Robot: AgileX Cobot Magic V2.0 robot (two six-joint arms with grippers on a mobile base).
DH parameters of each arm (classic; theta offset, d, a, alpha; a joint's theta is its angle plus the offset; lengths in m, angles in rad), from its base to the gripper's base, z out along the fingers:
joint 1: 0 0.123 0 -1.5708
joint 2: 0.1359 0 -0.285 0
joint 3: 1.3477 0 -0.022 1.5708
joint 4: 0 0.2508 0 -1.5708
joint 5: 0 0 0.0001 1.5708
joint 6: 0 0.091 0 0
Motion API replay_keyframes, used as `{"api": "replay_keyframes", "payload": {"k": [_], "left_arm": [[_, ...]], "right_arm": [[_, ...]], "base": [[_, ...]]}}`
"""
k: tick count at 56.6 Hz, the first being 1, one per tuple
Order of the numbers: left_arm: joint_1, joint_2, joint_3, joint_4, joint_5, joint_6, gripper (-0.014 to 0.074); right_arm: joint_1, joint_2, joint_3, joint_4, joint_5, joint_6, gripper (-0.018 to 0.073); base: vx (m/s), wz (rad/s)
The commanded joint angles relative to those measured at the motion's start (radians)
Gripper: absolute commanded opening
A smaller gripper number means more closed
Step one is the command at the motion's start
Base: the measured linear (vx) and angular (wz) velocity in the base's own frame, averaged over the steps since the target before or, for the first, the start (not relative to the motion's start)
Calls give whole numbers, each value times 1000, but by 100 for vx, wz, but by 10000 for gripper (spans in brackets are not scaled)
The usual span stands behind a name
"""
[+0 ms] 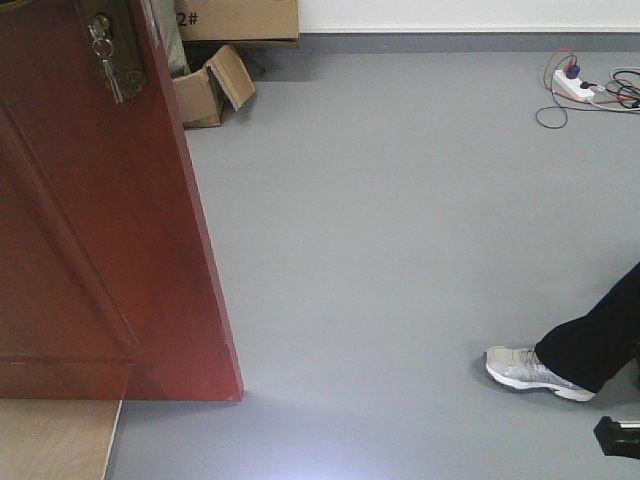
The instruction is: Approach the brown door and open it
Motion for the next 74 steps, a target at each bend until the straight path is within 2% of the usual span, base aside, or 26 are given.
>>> {"api": "replay_keyframes", "payload": {"k": [1,9,12,17,21,24,27,34,40,51,74], "left_arm": [[-52,-126,72,88,-138,12,-3],[-147,-266,228,261,-189,8,-3],[-181,-313,286,332,-219,-18,-3],[-231,-397,384,466,-281,-111,-3],[-260,-460,469,562,-341,-225,-3],[-273,-502,532,614,-377,-307,-3],[-281,-541,598,640,-413,-353,-3],[-280,-614,754,640,-481,-366,-3],[-280,-646,841,639,-479,-367,-3],[-280,-680,926,639,-427,-368,-3],[-280,-1000,1131,639,-443,-367,-3]], "right_arm": [[-5,-11,6,0,-82,-6,0],[-5,-11,6,0,-82,-6,0],[-5,-11,6,0,-82,-6,0],[-5,-11,6,0,-82,-6,0],[-5,-11,6,0,-82,-6,0],[-5,-11,6,0,-82,-6,0],[-5,-11,6,0,-82,-6,0],[-5,-11,6,0,-82,-6,0],[-5,-11,6,0,-82,-6,0],[-5,-11,6,0,-82,-6,0],[-5,-11,6,0,-82,-6,0]], "base": [[0,0],[0,0],[0,0],[0,0],[0,0],[0,0],[0,0],[0,0],[0,0],[0,0],[0,0]]}}
